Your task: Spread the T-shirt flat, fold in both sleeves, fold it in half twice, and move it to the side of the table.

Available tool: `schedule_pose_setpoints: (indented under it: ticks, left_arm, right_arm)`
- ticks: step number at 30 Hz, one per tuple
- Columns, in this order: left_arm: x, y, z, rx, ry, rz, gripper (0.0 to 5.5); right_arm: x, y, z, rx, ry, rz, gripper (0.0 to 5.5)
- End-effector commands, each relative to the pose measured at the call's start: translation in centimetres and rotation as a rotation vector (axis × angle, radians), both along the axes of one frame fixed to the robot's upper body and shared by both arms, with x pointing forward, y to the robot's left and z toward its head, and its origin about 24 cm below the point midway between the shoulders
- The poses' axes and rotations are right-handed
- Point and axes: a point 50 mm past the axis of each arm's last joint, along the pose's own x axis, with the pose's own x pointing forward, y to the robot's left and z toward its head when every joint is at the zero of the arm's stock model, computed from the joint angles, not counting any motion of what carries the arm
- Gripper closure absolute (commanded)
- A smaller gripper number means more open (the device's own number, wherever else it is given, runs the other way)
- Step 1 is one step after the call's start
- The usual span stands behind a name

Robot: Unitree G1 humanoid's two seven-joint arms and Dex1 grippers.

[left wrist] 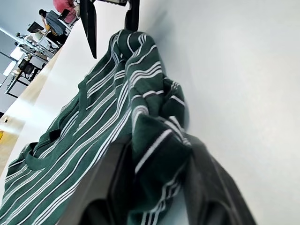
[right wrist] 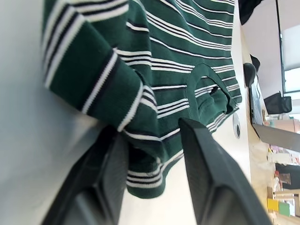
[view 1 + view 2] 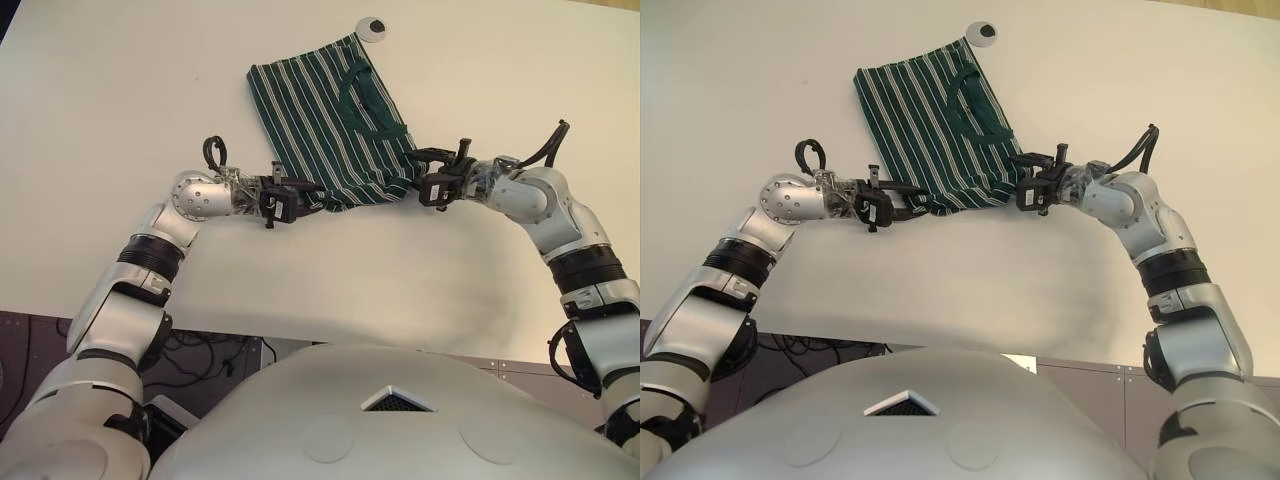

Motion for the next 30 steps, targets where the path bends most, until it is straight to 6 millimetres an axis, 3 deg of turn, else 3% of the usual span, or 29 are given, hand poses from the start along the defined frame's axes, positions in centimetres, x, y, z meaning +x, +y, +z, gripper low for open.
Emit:
schedule_pose_setpoints:
  ticks: [1,4,6,9,11,13,16,20,24,28,30]
  left_arm:
    - [0.1,-0.3,0.3,-0.053,0.165,0.018,4.82]
    - [0.5,-0.2,0.9,-0.079,0.224,0.019,5.22]
    - [0.2,-0.1,1.3,-0.101,0.313,0.016,5.29]
    - [-2.5,1.6,3.0,-0.120,0.750,-0.056,5.30]
    - [-4.4,3.4,5.4,-0.127,1.019,-0.133,5.30]
    - [-4.4,4.8,7.4,-0.195,1.123,-0.118,5.30]
    - [-1.2,5.2,8.5,-0.350,1.019,0.045,5.30]
    - [3.4,4.6,7.2,-0.408,0.828,0.345,5.32]
    - [4.1,3.2,4.6,-0.347,0.783,0.444,5.32]
    - [4.6,2.8,2.6,-0.325,0.740,0.562,5.32]
    - [4.8,2.9,2.2,-0.345,0.740,0.595,4.83]
  right_arm:
    - [-2.1,-0.9,-3.3,-0.126,0.227,0.036,4.55]
    - [-2.3,-1.3,-3.2,-0.099,0.344,0.024,5.12]
    - [-3.4,-1.3,-2.5,-0.028,0.574,-0.017,5.50]
    - [-7.7,-2.2,2.0,0.083,1.118,0.021,5.50]
    - [-9.1,-2.5,5.1,0.151,1.277,0.065,5.50]
    - [-9.1,-3.0,7.3,0.235,1.351,0.069,5.50]
    - [-6.9,-2.2,8.9,0.390,1.237,0.019,5.50]
    - [-4.1,-1.4,8.3,0.474,1.036,-0.119,5.50]
    - [-2.3,-1.2,6.4,0.461,0.912,-0.243,5.50]
    - [0.7,-2.7,4.7,0.453,0.703,-0.468,5.50]
    - [1.7,-3.4,4.5,0.434,0.611,-0.523,5.05]
